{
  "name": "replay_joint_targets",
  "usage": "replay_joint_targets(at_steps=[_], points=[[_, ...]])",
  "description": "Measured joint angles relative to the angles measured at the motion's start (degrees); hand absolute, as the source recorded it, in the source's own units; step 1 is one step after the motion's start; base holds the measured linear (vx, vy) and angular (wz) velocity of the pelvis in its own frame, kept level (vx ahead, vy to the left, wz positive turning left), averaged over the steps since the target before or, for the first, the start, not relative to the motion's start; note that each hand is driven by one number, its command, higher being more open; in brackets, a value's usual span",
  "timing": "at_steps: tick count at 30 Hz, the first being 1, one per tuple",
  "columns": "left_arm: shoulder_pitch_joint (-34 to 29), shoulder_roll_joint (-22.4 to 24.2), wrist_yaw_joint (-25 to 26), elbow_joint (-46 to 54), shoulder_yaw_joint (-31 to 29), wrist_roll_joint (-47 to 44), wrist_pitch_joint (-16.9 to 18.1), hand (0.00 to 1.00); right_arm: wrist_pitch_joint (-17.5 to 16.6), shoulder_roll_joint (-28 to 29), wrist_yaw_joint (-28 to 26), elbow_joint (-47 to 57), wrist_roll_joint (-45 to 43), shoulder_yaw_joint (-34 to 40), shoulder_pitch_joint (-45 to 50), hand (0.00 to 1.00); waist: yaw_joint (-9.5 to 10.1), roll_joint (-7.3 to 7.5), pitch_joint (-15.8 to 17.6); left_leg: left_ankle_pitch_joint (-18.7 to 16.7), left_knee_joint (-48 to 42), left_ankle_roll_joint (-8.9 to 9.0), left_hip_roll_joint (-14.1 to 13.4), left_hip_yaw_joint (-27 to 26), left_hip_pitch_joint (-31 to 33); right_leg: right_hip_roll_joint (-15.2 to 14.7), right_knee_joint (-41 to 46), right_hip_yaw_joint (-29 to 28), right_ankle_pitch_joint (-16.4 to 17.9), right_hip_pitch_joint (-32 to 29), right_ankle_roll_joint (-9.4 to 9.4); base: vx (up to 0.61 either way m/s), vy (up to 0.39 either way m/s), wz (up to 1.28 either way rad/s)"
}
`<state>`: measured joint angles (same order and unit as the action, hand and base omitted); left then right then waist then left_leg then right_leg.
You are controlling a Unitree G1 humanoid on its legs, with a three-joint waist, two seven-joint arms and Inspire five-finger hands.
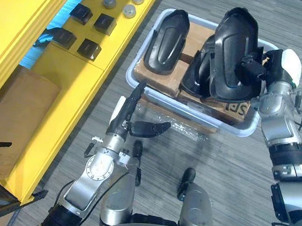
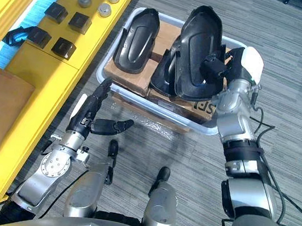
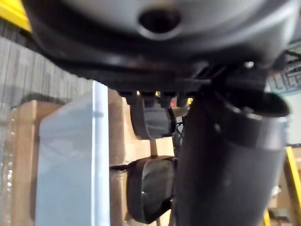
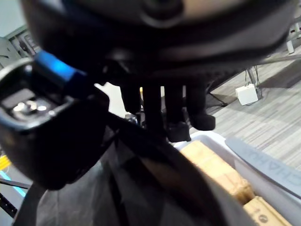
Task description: Walk over and take three plastic housings, then place them on the shelf
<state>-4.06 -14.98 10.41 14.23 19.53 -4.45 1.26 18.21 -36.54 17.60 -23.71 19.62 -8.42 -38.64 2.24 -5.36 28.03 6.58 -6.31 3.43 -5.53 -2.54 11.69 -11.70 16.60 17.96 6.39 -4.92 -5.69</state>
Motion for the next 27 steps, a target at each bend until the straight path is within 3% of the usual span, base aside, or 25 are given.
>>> replay_joint_targets(at_steps=[6, 10, 14, 17, 19, 27], points=[[2.0, 2.3, -0.3, -1.2, 0.4, -7.2, -0.7, 1.0, -3.1, 1.7, 3.5, 1.7, 2.6, 0.6, 1.3, 0.0, -0.76, 0.4, -0.1, 0.1, 0.5, -0.09, 0.0, -1.0, -0.4, 0.1, -1.1, -1.0, -1.0, 0.0, -0.31, 0.01, 0.004, -0.08], [9.8, 2.9, 0.6, -7.3, 1.2, -7.4, -2.8, 1.0, -6.8, 5.6, 7.6, 2.1, 4.5, 0.9, 1.3, 0.0, -0.82, 1.02, -0.3, 0.1, 1.2, -0.12, -0.3, -2.3, -1.3, 0.5, -1.8, -2.6, -1.5, 0.0, -0.25, -0.01, 0.004, -0.15], [17.9, 2.9, -0.9, -12.1, 2.8, -13.9, -6.2, 1.0, -10.5, 6.0, 8.5, 3.8, 4.9, 0.7, 1.2, 0.0, -1.05, 1.03, -0.3, 0.3, 1.6, -0.32, -0.3, -2.9, -1.4, 0.7, -2.6, -3.2, -2.3, -0.1, -0.24, -0.01, 0.014, -0.1], [23.5, 3.5, -1.9, -16.9, 2.8, -21.6, -8.3, 1.0, -13.9, 6.7, 9.4, 5.7, 5.1, -0.3, 0.9, 0.0, -1.24, 1.26, -0.3, 0.3, 1.8, -0.33, -0.5, -4.1, -2.1, 0.8, -3.1, -4.4, -2.8, -0.2, -0.26, -0.01, 0.019, -0.19], [26.9, 3.5, -2.1, -19.8, 2.6, -28.5, -9.9, 1.0, -17.1, 8.6, 10.6, 7.5, 7.1, -0.5, 0.8, 0.0, -2.35, 1.75, -0.3, 0.3, 1.8, -0.31, -0.7, -4.4, -2.2, 1.0, -3.1, -4.7, -2.8, -0.3, -0.22, 0.0, 0.004, -0.09], [32.6, 3.9, -2.9, -23.0, 2.6, -46.8, -10.3, 1.0, -24.5, 10.4, 11.6, 9.0, 11.7, -3.5, -0.3, 0.0, -3.57, 2.9, -0.6, 0.2, 1.8, -0.25, -1.1, -6.5, -2.3, 1.3, -2.4, -7.1, -3.0, -2.0, -0.06, -0.01, 0.008, -0.14]])
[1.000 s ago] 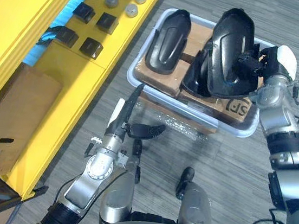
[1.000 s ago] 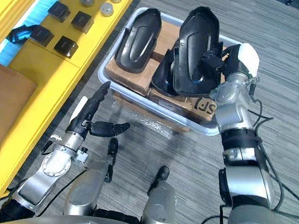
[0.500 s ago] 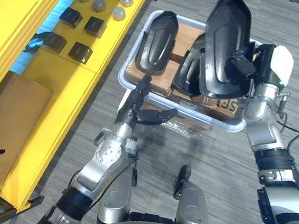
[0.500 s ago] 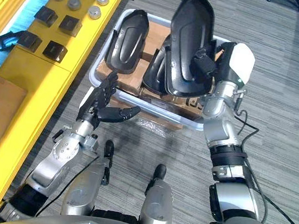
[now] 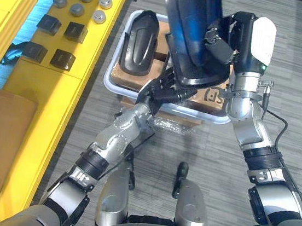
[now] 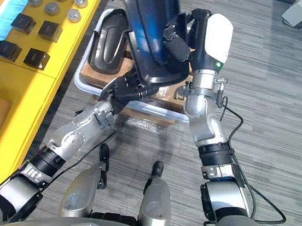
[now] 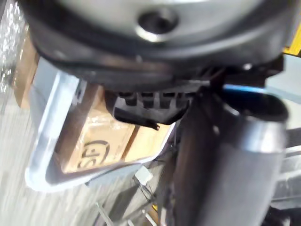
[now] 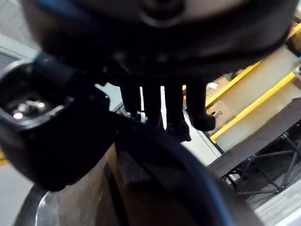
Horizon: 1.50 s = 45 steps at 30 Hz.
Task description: Walk over and take three plastic housings, then place them on the shelf
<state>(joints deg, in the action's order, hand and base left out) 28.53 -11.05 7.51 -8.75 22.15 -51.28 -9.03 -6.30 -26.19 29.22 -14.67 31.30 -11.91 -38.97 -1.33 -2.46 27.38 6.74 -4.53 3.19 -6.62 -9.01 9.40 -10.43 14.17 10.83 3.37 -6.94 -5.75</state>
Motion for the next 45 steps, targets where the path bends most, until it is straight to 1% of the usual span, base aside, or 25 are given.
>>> replay_joint_targets(at_steps=[3, 5, 7, 8, 10, 11, 14, 16, 18, 19, 20, 21, 22, 26, 29, 32, 35, 36, 38, 40, 41, 43, 45], points=[[1.6, 0.2, 0.0, 0.0, -0.3, -4.2, 0.5, 1.0, -1.4, 0.3, -0.1, 0.0, 0.0, -1.9, 0.0, 0.0, -0.49, 0.02, 0.0, 0.0, 0.0, -0.01, 0.0, -0.2, -0.1, 0.0, 0.1, -0.3, -0.1, -0.1, -0.01, -0.01, 0.014, -0.06], [2.1, 0.8, 0.1, -0.3, -0.6, -6.5, 1.8, 1.0, -2.6, 0.4, -0.1, 0.0, 0.0, -2.5, 0.1, 0.0, -0.55, 0.02, 0.0, 0.0, 0.0, 0.01, -0.1, -0.4, -0.2, 0.0, 0.1, -0.4, -0.1, -0.2, -0.01, -0.01, 0.008, -0.04], [2.8, 1.3, 0.1, -1.4, -1.2, -9.8, 4.4, 1.0, -3.5, 1.3, -0.3, 0.0, -0.1, -2.8, 0.1, 0.0, -0.54, 0.03, 0.0, 0.0, 0.1, 0.01, -0.1, -0.6, -0.2, 0.0, 0.4, -0.7, 0.0, -0.5, -0.01, -0.01, 0.013, -0.06], [2.8, 1.4, 0.1, -1.6, -1.3, -10.3, 5.2, 1.0, -3.7, 1.8, -0.3, 0.0, -0.1, -2.8, 0.1, 0.0, -0.53, 0.03, 0.0, 0.0, 0.1, 0.01, -0.1, -0.8, -0.2, 0.0, 0.5, -0.9, 0.0, -0.7, -0.01, -0.01, 0.013, -0.09], [2.8, 1.1, -0.3, -2.0, -1.3, -13.8, 5.4, 1.0, -3.8, 2.3, -0.3, 0.0, -0.1, -2.8, 0.1, 0.0, -0.52, 0.08, 0.0, 0.0, 0.1, 0.0, -0.1, -1.0, -0.2, 0.0, 0.6, -1.1, 0.0, -0.9, -0.01, 0.0, 0.009, -0.05], [2.8, 1.1, -0.5, -2.2, -1.2, -15.4, 5.4, 0.0, -3.8, 2.5, -0.3, 0.0, -0.2, -2.8, 0.1, 0.0, -0.52, 0.19, 0.1, 0.0, 0.1, 0.0, -0.1, -1.1, -0.2, 0.0, 0.6, -1.2, 0.0, -0.9, -0.01, 0.0, 0.0, 0.0], [2.7, 1.1, -0.6, -2.2, -1.2, -16.4, 5.4, 0.0, -4.0, 2.5, -0.2, 0.0, -0.2, -2.8, 0.4, 0.0, -0.5, 0.68, 0.0, 0.0, 0.1, 0.0, -0.1, -1.1, -0.2, 0.0, 0.6, -1.2, 0.0, -0.9, -0.01, 0.0, 0.0, 0.0], [2.6, 1.1, -0.9, -2.2, -1.2, -16.4, 5.5, 0.0, -4.0, 2.6, 0.1, 0.0, -0.3, -2.5, 1.1, 0.0, -0.47, 1.53, 0.0, -0.1, 0.1, 0.0, 0.0, -1.3, -0.4, 0.0, 0.6, -1.4, 0.0, -0.9, -0.02, 0.0, 0.013, -0.03], [2.4, 1.2, -1.1, -2.3, -1.1, -16.4, 6.0, 0.0, -4.0, 3.0, 0.3, 0.0, -0.3, -2.1, 2.1, 0.0, -0.48, 2.01, 0.0, -0.1, 0.1, 0.0, 0.0, -1.4, -0.4, 0.0, 0.6, -1.4, 0.0, -0.9, -0.03, 0.0, 0.0, 0.0], [2.4, 1.3, -1.1, -2.4, -1.2, -16.4, 6.7, 0.0, -4.0, 3.2, 0.4, 0.0, -0.3, -2.1, 2.4, 0.0, -0.49, 2.08, 0.0, -0.2, 0.2, 0.0, 0.0, -1.5, -0.4, 0.0, 0.6, -1.5, 0.0, -0.9, -0.03, 0.0, 0.0, 0.0], [2.4, 1.5, -1.1, -3.1, -1.7, -16.4, 9.2, 0.0, -4.0, 3.5, 0.6, 0.0, -0.8, -2.1, 3.1, 0.0, -0.53, 2.11, 0.0, -0.2, 0.2, 0.0, 0.0, -1.5, -0.5, 0.0, 0.6, -1.5, 0.0, -0.9, -0.03, 0.0, 0.0, 0.0], [2.4, 1.6, -1.1, -3.2, -2.1, -16.4, 9.8, 0.0, -4.0, 3.6, 0.7, 0.0, -0.9, -2.1, 3.4, 0.0, -0.55, 2.11, 0.0, -0.2, 0.2, 0.0, 0.0, -1.5, -0.6, 0.0, 0.6, -1.5, 0.0, -0.9, -0.03, 0.0, 0.013, -0.03], [2.4, 1.5, -1.1, -3.3, -2.8, -16.2, 11.3, 0.0, -4.0, 4.0, 1.3, 0.1, -1.3, -2.2, 4.3, 0.0, -0.58, 2.11, 0.0, -0.2, 0.3, 0.0, 0.0, -1.6, -0.7, 0.0, 0.6, -1.6, 0.0, -0.9, -0.03, 0.0, 0.0, 0.0], [2.4, 1.6, -0.8, -3.4, -2.7, -15.7, 12.9, 0.0, -4.0, 4.8, 2.0, 1.1, -2.9, -2.7, 4.8, 0.0, -0.55, 2.19, 0.0, -0.1, 0.6, -0.01, 0.0, -1.6, -0.9, 0.0, 0.6, -1.6, 0.0, -0.9, -0.03, 0.0, 0.0, 0.0], [2.3, 1.6, -0.7, -3.3, -2.7, -13.4, 14.9, 0.0, -4.0, 6.2, 2.9, 1.8, -3.5, -3.3, 5.2, 0.0, -0.53, 2.49, -0.2, -0.1, 0.6, -0.01, 0.0, -1.6, -1.0, 0.0, 0.6, -1.6, 0.0, -0.7, -0.04, 0.0, 0.0, 0.0], [1.7, 1.6, -0.7, -3.3, -2.2, -11.6, 15.1, 0.0, -4.0, 6.8, 3.7, 1.8, -3.6, -3.2, 6.5, 0.0, -0.34, 2.87, -0.4, -0.2, 0.8, 0.01, 0.1, -1.6, -1.9, -0.1, 0.0, -1.4, 0.0, 0.5, -0.05, 0.0, 0.0, 0.0], [-0.3, 1.7, -0.8, -2.4, -2.0, -10.5, 15.2, 0.0, -4.0, 7.4, 3.7, 2.6, -3.6, -3.3, 8.5, 0.0, -0.5, 3.69, -1.2, -0.3, 0.9, 0.03, 0.1, -1.5, -2.1, -0.1, -0.4, -1.2, 0.0, 0.8, -0.06, 0.0, 0.0, 0.0], [-1.6, 1.7, -0.8, -1.2, -1.9, -9.4, 15.2, 0.0, -4.1, 7.5, 3.6, 3.9, -3.6, -3.3, 10.1, 1.0, -0.49, 4.0, -1.4, -0.3, 0.9, 0.03, 0.1, -1.4, -2.1, -0.1, -0.4, -1.1, 0.0, 0.9, -0.06, 0.01, 0.005, 0.03], [-4.2, 1.7, -0.8, 1.3, -1.7, -8.3, 15.2, 0.0, -4.6, 7.6, 3.5, 6.2, -3.6, -3.3, 12.7, 1.0, -0.54, 4.22, -1.6, -0.3, 1.2, 0.03, 0.2, -1.4, -2.7, -0.1, -0.5, -0.9, 0.0, 1.3, -0.06, 0.0, 0.0, 0.0], [-7.4, 1.7, -0.7, 3.9, -1.7, -6.0, 15.2, 0.0, -6.1, 7.8, 3.1, 8.0, -3.7, -3.3, 15.6, 1.0, -0.51, 4.13, -2.1, -0.3, 2.0, 0.04, 0.3, -1.5, -4.0, -0.1, -0.9, -0.8, 0.0, 2.4, -0.08, 0.01, 0.002, -0.02], [-9.0, 1.8, -0.7, 5.0, -1.7, -4.5, 15.2, 0.0, -6.9, 7.9, 2.7, 8.5, -4.5, -3.5, 17.0, 1.0, -0.51, 4.08, -3.2, -0.3, 2.2, 0.05, 0.3, -1.5, -4.0, -0.1, -1.4, -0.6, 0.0, 2.5, -0.08, 0.0, 0.0, 0.0], [-11.8, 2.1, 0.0, 6.5, -1.3, -0.5, 15.2, 0.0, -7.3, 8.0, 2.1, 9.6, -6.0, -3.7, 20.6, 1.0, -0.46, 3.9, -6.3, -0.2, 3.1, 0.09, 0.4, -1.4, -4.0, -0.1, -2.3, -0.3, 0.0, 2.8, -0.11, 0.04, 0.007, 0.04], [-14.1, 2.3, 1.5, 8.8, -0.9, 3.7, 15.2, 0.0, -7.5, 8.0, 2.0, 10.5, -7.4, -4.1, 23.3, 1.0, -0.41, 3.81, -7.9, -0.2, 4.0, 0.17, 0.5, -1.3, -5.1, 0.0, -3.4, 0.0, -0.2, 4.0, -0.28, 0.05, 0.005, 0.02]])
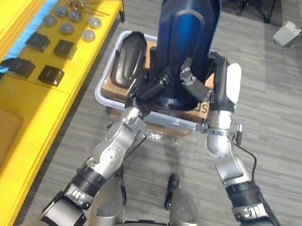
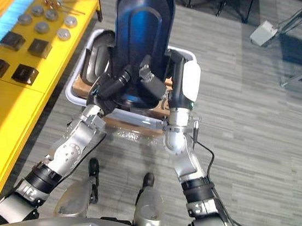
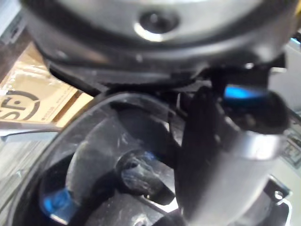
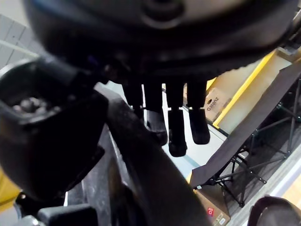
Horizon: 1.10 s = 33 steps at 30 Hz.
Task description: Walk over and take three plastic housings, then place them on the shelf
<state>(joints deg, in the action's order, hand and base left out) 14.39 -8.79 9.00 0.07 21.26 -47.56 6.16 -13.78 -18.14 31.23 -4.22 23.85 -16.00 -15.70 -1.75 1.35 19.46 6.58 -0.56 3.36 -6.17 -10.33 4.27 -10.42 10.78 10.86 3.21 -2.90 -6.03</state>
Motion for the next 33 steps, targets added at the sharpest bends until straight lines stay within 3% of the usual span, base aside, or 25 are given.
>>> replay_joint_targets(at_steps=[3, 6, 11, 15, 20, 23, 27, 29, 31, 33], points=[[-3.5, 1.4, 3.4, 4.9, 0.2, 10.1, 0.1, 0.0, -0.3, 0.0, -1.2, 2.6, -1.8, -0.6, 4.1, 1.0, 0.1, -0.45, -2.9, 0.0, 1.2, 0.02, 0.3, -0.1, -1.2, 0.0, -1.7, 0.1, -0.3, 1.4, -0.32, 0.06, 0.013, 0.01], [-3.9, 2.9, 5.9, 8.9, -0.9, 20.7, 0.3, 0.0, -0.7, 0.8, -4.3, 6.1, -9.8, -1.5, 6.1, 1.0, 0.13, -1.2, -4.5, 0.3, 2.7, 0.01, 0.5, -0.3, -2.6, 0.0, -3.2, 0.0, -0.9, 2.6, -0.53, 0.05, 0.016, -0.04], [-4.3, 3.1, 11.5, 12.0, -3.3, 37.2, 4.1, 0.0, -2.4, 1.1, -7.7, 11.2, -16.4, -0.3, 7.9, 1.0, 0.0, -1.68, -6.6, 0.8, 4.9, 0.15, 0.7, -0.7, -5.0, 0.2, -5.0, -0.1, -1.4, 4.6, -0.7, 0.04, 0.006, -0.05], [-6.6, 3.2, 19.6, 12.0, -6.9, 49.3, 7.3, 0.0, -5.0, 2.4, -9.7, 15.9, -24.8, 5.0, 12.3, 1.0, -0.16, -1.69, -8.1, 0.7, 5.3, 0.34, 0.7, -0.8, -6.0, 0.4, -6.1, -0.2, -1.5, 5.5, -0.75, 0.01, -0.002, -0.02], [-11.5, 3.1, 32.1, 11.3, -14.6, 61.9, 7.6, 0.0, -5.8, 6.9, -12.8, 17.5, -36.9, 14.0, 22.4, 1.0, -1.3, -1.61, -9.4, 0.3, 5.4, 0.52, 0.6, -2.3, -6.8, 0.5, -7.0, -1.6, -1.7, 5.8, -0.75, 0.0, 0.004, -0.13], [-12.2, 2.5, 36.9, 8.5, -17.8, 63.9, 7.6, 0.0, -6.0, 8.8, -17.4, 17.4, -44.8, 15.3, 27.5, 1.0, -2.19, -1.95, -9.8, 0.3, 5.5, 0.54, 0.5, -3.5, -6.9, 0.6, -7.4, -2.7, -2.0, 5.3, -0.74, -0.02, 0.013, -0.19], [-12.9, 2.5, 37.5, 6.0, -20.0, 59.2, 8.5, 0.0, -6.2, 11.5, -20.0, 17.4, -44.6, 15.6, 32.5, 1.0, -3.47, -2.07, -10.7, 0.3, 5.6, 0.54, 0.5, -4.4, -6.9, 0.6, -8.1, -3.7, -2.6, 4.9, -0.83, -0.02, 0.014, -0.17], [-14.1, 3.1, 35.3, 6.1, -20.5, 52.2, 11.5, 0.0, -6.2, 12.4, -20.0, 17.4, -44.2, 15.5, 34.8, 1.0, -3.72, -1.94, -11.2, 0.2, 5.6, 0.56, 0.5, -4.7, -6.9, 0.6, -8.2, -3.9, -2.7, 4.8, -0.85, -0.01, 0.009, -0.07], [-18.1, 5.0, 29.3, 7.8, -21.2, 42.0, 15.2, 0.0, -5.1, 13.4, -20.0, 16.7, -42.1, 15.7, 36.8, 1.0, -3.94, -1.87, -12.4, -0.2, 5.6, 0.72, 0.5, -4.9, -6.9, 0.6, -8.9, -4.2, -3.0, 5.0, -0.9, 0.0, 0.012, -0.06], [-22.0, 6.6, 24.5, 10.1, -21.4, 35.9, 15.8, 0.0, -3.1, 13.5, -20.0, 14.1, -42.1, 16.1, 37.0, 1.0, -3.91, -1.77, -13.3, -0.3, 5.6, 0.79, 0.5, -4.9, -6.9, 0.6, -9.0, -4.2, -3.0, 5.0, -0.91, 0.0, 0.0, 0.0]])
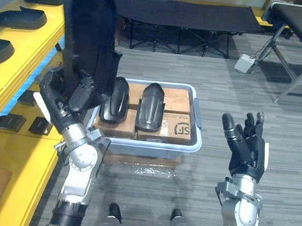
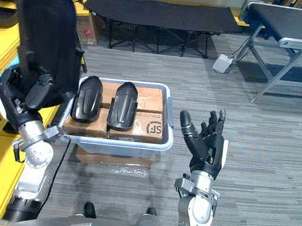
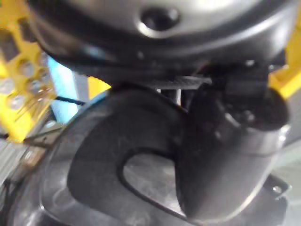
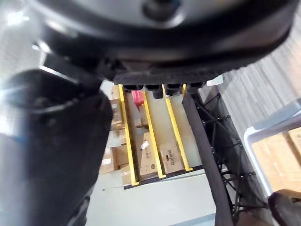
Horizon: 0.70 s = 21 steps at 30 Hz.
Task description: Walk over and take three plastic housings, then place them on the shelf
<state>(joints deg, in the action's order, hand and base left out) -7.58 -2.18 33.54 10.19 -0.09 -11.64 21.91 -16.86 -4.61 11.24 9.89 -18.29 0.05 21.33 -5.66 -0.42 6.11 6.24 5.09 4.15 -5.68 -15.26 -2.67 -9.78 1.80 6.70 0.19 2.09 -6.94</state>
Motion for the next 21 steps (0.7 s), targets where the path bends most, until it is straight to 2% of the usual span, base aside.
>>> replay_joint_targets(at_steps=[4, 6, 9, 13, 15, 17, 18, 20, 21], points=[[-5.9, 0.9, -7.6, 2.9, -0.2, -7.0, 0.4, 0.0, 2.1, 0.2, 1.0, -9.6, -0.1, 1.2, 0.3, 1.0, 1.02, -0.14, -0.8, 0.0, 0.0, -0.01, 0.0, 0.6, 0.0, 0.0, -0.1, 0.5, 0.0, 0.4, 0.04, 0.0, 0.004, 0.06], [-7.4, 1.1, -9.2, 4.4, -1.0, -8.5, 0.5, 0.0, 2.2, 0.6, 1.0, -10.4, -0.2, 1.8, 0.7, 1.0, 1.15, -0.42, -0.9, 0.0, 0.0, 0.0, 0.1, 1.2, 0.0, 0.0, -0.3, 1.0, 0.0, 0.9, 0.05, -0.01, 0.006, 0.14], [-8.1, 1.2, -9.3, 6.8, -2.8, -8.4, 0.6, 0.0, 2.1, 0.6, -1.7, -10.4, -0.5, 2.8, 0.1, 1.0, 1.39, -0.87, -1.3, -0.1, 0.0, 0.13, 0.1, 1.7, 0.0, 0.0, -0.7, 1.8, 0.1, 1.5, 0.08, -0.01, 0.004, 0.13], [-8.5, 1.4, -8.9, 12.1, -6.5, -8.2, 0.6, 0.0, 2.6, 0.1, -6.2, -10.4, -2.5, 2.2, -1.5, 1.0, 3.06, -0.96, -1.4, -0.1, 0.0, 0.48, 0.2, 5.0, 0.4, 0.0, -1.2, 5.3, 0.5, 3.2, 0.58, -0.01, -0.01, 0.39], [-8.9, 2.4, -8.5, 15.1, -10.5, -8.3, 0.6, 0.0, 2.8, -0.6, -7.2, -10.4, -2.4, 0.1, -4.1, 1.0, 4.44, -0.99, -1.5, 0.4, -0.1, 0.59, 0.5, 7.9, 1.8, 0.1, -1.9, 8.2, 0.6, 4.1, 0.67, 0.0, -0.023, 0.66], [-9.8, 4.3, -8.5, 17.8, -15.6, -8.3, 0.6, 0.0, 2.9, -1.7, -8.2, -11.4, -2.3, -2.9, -8.3, 1.0, 7.02, -0.95, -1.6, 1.2, -0.2, 0.39, 0.9, 11.3, 3.2, 0.0, -2.0, 11.6, 0.5, 4.8, 0.37, 0.01, -0.027, 0.75], [-10.5, 4.7, -8.5, 18.3, -16.7, -8.3, 0.7, 0.0, 3.0, -2.0, -8.5, -12.0, -2.3, -3.6, -9.6, 1.0, 7.57, -0.87, -1.7, 1.3, -0.2, 0.36, 1.1, 12.2, 3.4, 0.0, -2.0, 12.4, 0.5, 5.2, 0.34, 0.03, -0.033, 0.7], [-13.2, 5.0, -8.9, 19.1, -19.5, -8.3, 0.6, 0.0, 3.6, -2.3, -9.2, -13.8, -2.2, -5.7, -13.0, 1.0, 9.8, -0.27, -2.1, 1.7, -0.2, 0.01, 1.6, 14.3, 3.8, -0.1, -2.2, 14.7, 1.0, 6.2, 0.17, 0.04, -0.037, 0.64], [-15.3, 5.7, -10.3, 19.2, -21.6, -8.6, 0.6, 0.0, 3.9, -2.4, -9.4, -14.9, -2.1, -8.0, -15.4, 1.0, 11.85, 0.44, -2.7, 1.9, -0.2, -0.01, 2.1, 16.2, 4.3, -0.1, -2.5, 16.5, 1.2, 7.0, 0.05, 0.03, -0.037, 0.58]])
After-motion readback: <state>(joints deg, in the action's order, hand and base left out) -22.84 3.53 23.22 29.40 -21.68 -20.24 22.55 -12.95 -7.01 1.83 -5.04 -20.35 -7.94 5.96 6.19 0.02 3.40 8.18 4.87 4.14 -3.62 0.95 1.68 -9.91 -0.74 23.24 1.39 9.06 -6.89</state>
